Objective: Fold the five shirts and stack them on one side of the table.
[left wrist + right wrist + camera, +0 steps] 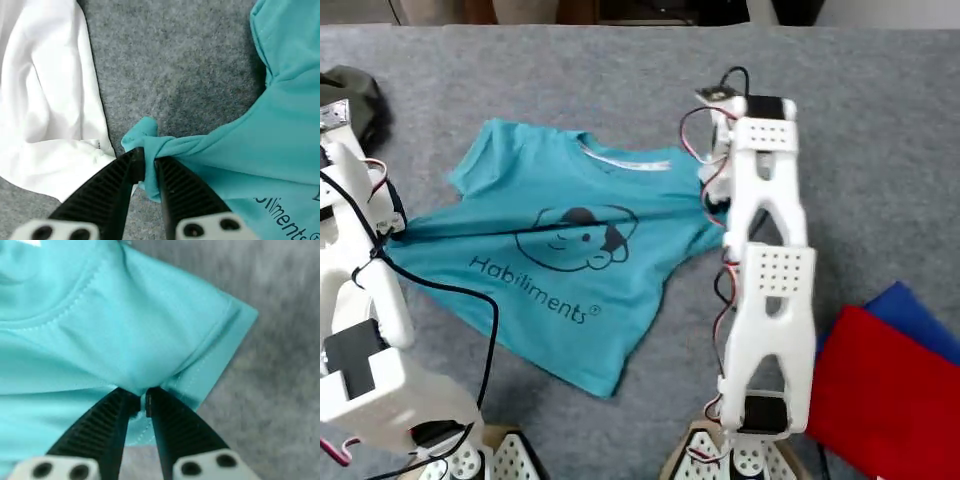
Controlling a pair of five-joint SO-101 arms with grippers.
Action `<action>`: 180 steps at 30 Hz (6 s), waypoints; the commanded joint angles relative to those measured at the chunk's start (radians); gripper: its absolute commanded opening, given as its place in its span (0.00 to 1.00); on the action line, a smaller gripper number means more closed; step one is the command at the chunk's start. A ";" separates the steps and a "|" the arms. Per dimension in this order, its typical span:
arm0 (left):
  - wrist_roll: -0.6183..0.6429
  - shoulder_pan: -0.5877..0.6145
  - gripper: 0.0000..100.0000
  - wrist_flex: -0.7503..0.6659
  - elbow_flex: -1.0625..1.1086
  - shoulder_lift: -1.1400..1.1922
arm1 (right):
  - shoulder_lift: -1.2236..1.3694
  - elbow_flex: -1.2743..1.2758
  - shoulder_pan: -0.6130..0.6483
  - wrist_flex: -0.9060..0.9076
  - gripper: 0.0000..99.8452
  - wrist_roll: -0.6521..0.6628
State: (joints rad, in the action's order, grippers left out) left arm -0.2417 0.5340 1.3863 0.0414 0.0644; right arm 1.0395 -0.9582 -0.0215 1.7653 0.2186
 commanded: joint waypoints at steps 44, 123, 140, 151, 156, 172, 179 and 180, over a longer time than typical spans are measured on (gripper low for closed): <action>-0.003 -0.221 0.02 -0.161 -0.035 0.205 | -1.693 1.270 -0.165 -0.005 0.24 0.407; 0.038 -0.252 0.02 -0.684 0.580 -0.087 | 0.249 -0.599 0.305 0.015 0.06 -0.126; 0.038 -0.250 0.02 -0.686 0.583 -0.088 | 0.205 -0.639 0.329 -0.322 0.26 -0.259; 0.038 -0.250 0.02 -0.686 0.582 -0.087 | 0.302 -0.572 0.418 -0.502 0.26 -0.258; 0.038 -0.250 0.02 -0.686 0.582 -0.087 | 0.298 -0.503 0.417 -0.503 0.26 -0.259; 0.040 -0.235 0.02 -0.686 0.582 -0.088 | 0.300 -0.490 0.414 -0.503 0.15 -0.258; 0.040 -0.235 0.02 -0.686 0.583 -0.088 | 0.300 -0.490 0.409 -0.499 0.15 -0.275; 0.040 -0.235 0.02 -0.686 0.583 -0.088 | 0.300 -0.490 0.400 -0.497 0.15 -0.311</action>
State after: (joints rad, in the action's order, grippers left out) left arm -0.1972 0.2885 0.6943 0.6368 0.0092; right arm 1.3449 -1.4477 0.3851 1.2789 -0.0391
